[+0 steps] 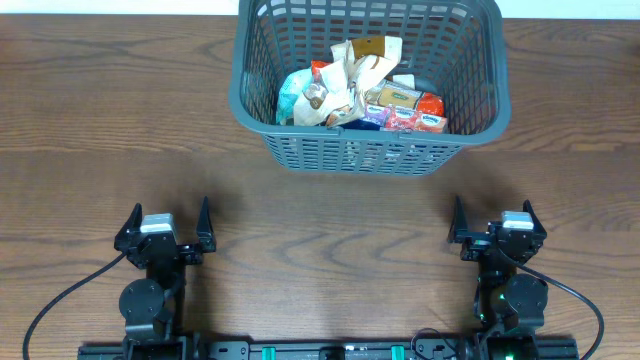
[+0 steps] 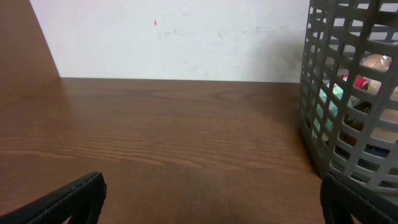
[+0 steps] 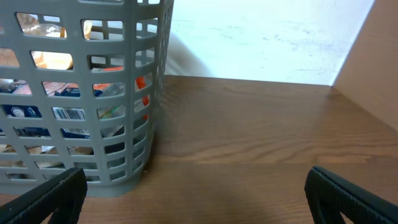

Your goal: Pack container

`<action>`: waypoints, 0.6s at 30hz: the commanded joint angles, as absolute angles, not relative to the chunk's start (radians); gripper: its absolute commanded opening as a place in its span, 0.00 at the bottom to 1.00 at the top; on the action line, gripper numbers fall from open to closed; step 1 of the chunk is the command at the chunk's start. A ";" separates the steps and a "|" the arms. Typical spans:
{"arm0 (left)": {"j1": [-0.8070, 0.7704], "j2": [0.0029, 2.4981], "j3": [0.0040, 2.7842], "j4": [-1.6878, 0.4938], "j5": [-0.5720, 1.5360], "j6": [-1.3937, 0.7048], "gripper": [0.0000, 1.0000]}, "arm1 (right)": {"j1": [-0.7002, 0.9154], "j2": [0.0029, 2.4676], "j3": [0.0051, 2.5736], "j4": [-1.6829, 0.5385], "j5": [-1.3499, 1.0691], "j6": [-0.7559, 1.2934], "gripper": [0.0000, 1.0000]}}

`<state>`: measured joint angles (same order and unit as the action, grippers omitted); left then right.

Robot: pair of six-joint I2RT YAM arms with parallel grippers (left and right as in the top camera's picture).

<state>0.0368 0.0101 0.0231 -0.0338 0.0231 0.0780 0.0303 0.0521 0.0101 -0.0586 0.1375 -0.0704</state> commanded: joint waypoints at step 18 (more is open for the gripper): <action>0.041 0.004 0.004 -0.072 0.008 0.070 0.99 | 0.031 0.006 0.006 -0.060 0.130 -0.084 0.99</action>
